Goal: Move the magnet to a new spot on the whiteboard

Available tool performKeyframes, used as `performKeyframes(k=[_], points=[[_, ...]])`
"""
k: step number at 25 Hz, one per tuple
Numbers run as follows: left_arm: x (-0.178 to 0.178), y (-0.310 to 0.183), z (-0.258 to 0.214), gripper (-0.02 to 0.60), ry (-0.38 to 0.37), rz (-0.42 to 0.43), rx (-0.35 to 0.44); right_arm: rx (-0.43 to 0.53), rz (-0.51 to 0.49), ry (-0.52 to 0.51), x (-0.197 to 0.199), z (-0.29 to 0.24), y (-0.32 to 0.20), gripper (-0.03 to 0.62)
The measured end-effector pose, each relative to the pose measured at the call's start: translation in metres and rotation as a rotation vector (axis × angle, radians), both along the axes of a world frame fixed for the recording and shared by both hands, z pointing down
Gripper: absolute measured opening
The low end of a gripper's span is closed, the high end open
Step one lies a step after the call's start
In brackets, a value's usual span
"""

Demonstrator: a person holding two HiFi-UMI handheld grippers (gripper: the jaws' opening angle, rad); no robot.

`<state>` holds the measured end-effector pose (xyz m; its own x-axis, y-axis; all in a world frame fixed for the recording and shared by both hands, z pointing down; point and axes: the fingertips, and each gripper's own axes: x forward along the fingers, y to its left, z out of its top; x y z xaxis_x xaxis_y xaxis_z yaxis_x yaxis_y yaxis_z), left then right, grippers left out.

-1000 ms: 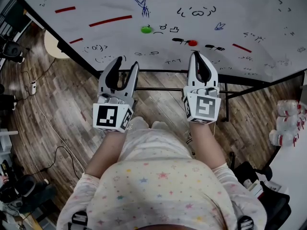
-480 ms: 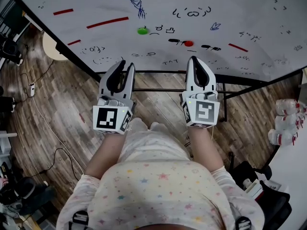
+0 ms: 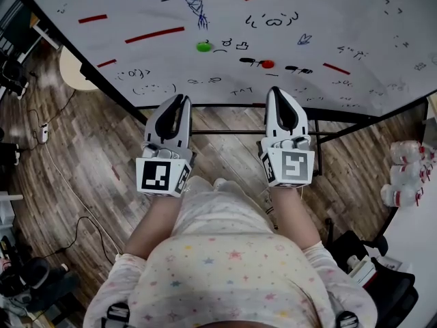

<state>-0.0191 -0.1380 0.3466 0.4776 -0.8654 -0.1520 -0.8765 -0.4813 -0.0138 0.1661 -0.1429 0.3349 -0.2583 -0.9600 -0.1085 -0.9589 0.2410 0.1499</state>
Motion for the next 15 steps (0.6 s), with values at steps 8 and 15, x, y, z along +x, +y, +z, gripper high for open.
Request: performKeyframes(k=[8,15], points=[[-0.0026,-0.0023,0.0025,0.035,0.008,0.007,-0.012,0.006,0.005,0.004,-0.0007,-0.004,0.0045,0.0],[0.0033,-0.0032,0.0028,0.032,0.006,0.025,-0.02,-0.006,0.007,-0.013,0.0024,-0.0041,0.0063,0.0]])
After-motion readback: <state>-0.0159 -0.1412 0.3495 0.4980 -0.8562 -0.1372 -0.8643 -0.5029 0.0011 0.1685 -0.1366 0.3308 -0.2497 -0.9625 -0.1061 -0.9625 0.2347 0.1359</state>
